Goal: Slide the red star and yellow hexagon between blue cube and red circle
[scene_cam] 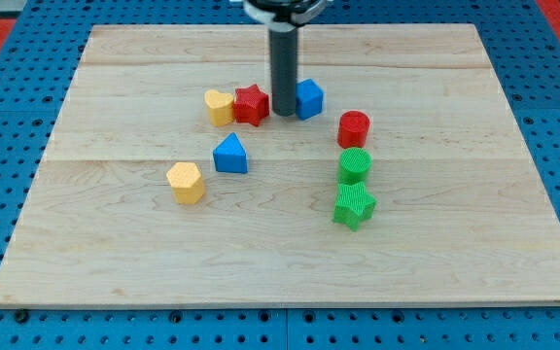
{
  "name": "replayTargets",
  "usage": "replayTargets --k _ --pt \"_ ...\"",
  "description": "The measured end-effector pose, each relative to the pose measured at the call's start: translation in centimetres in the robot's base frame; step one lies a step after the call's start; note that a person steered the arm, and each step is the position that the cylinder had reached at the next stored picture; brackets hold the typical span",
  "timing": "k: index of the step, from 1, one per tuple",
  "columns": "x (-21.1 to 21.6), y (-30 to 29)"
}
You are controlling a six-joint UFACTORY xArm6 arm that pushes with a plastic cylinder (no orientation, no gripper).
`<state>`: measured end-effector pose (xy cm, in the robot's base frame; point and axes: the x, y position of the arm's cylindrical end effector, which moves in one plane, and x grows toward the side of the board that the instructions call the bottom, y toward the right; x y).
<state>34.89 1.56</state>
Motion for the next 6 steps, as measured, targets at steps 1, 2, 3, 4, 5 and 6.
replayTargets --k 1,2,3,4,5,6 --pt "-2.5 2.3" --pt "-3.9 -1.4" --pt "-5.3 -10.4" --pt "-3.2 -14.5" --pt "0.0 -14.4" --pt "1.6 -14.5"
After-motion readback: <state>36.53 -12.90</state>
